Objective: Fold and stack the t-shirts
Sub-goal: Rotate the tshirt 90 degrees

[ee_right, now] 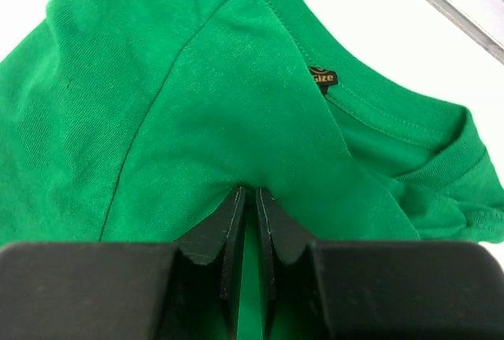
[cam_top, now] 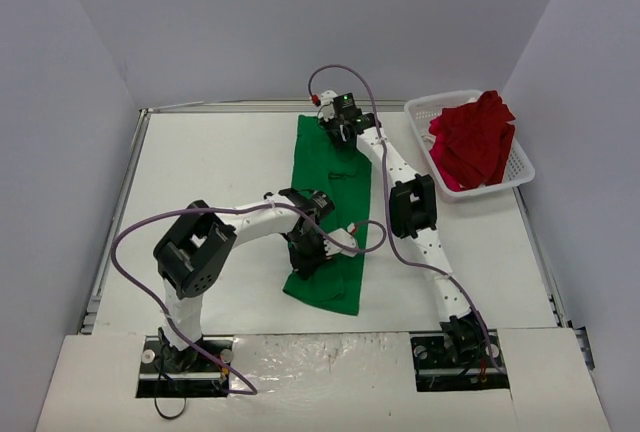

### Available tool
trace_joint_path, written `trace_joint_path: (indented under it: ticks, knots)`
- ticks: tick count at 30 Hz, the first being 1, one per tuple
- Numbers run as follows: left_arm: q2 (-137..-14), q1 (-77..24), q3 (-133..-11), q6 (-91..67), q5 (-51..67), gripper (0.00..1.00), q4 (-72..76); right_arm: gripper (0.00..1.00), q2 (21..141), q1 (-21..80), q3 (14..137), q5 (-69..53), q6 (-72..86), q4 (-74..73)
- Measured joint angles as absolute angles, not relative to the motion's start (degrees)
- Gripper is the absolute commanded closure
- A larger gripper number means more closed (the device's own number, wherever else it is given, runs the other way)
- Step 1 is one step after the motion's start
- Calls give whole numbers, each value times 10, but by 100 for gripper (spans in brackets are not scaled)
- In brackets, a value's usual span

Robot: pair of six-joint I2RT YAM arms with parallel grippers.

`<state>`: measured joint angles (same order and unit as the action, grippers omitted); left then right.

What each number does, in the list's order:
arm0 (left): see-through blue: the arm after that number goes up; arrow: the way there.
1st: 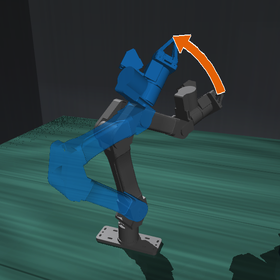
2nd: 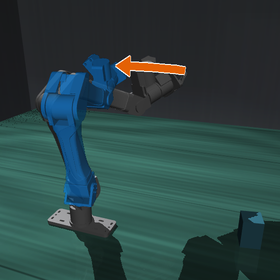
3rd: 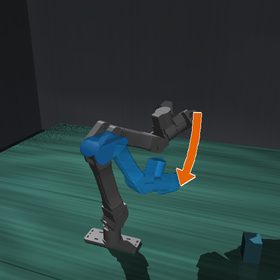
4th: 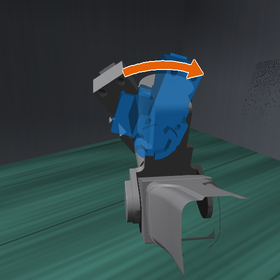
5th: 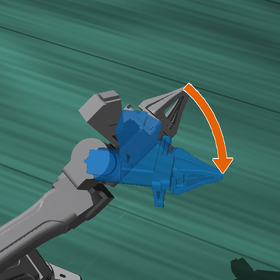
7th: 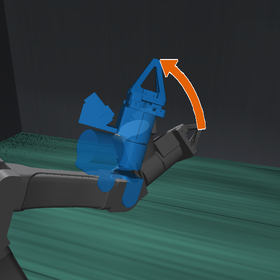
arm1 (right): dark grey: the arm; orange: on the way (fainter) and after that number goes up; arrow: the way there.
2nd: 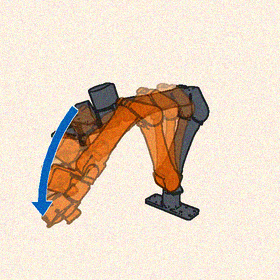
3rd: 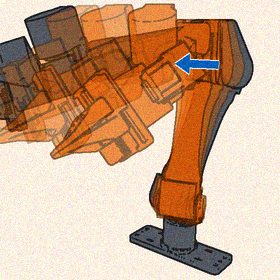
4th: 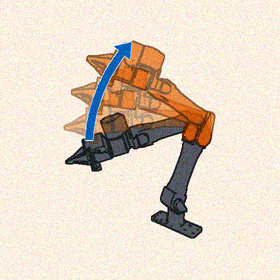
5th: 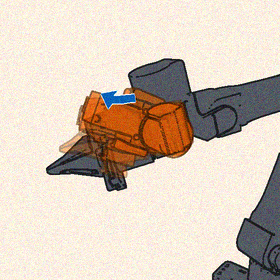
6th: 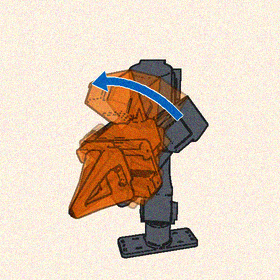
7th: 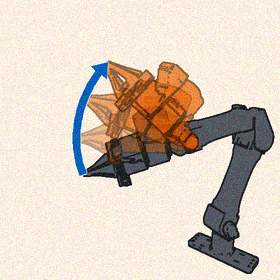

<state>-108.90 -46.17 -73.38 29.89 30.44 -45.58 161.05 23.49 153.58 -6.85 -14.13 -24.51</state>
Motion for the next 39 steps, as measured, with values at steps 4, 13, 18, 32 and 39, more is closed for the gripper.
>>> trace_joint_path:
  ticks: [4, 13, 18, 32, 39]
  knots:
    - [-1105, -484, -753, 295, 321, 98, -462, 92, 1611, 248, 1536, -69, -142, -244]
    - [-1112, -492, -765, 301, 332, 98, -478, 91, 1610, 256, 1535, -68, -153, -243]
    - [-1100, -492, -771, 316, 338, 98, -521, 93, 1598, 256, 1519, -68, -157, -244]
    - [-895, -455, -798, 349, 362, 97, -622, 100, 1367, 251, 1341, -83, -171, -267]
    - [-785, -248, -849, 311, 384, 98, -599, 100, 1208, 261, 1151, -131, -197, -302]
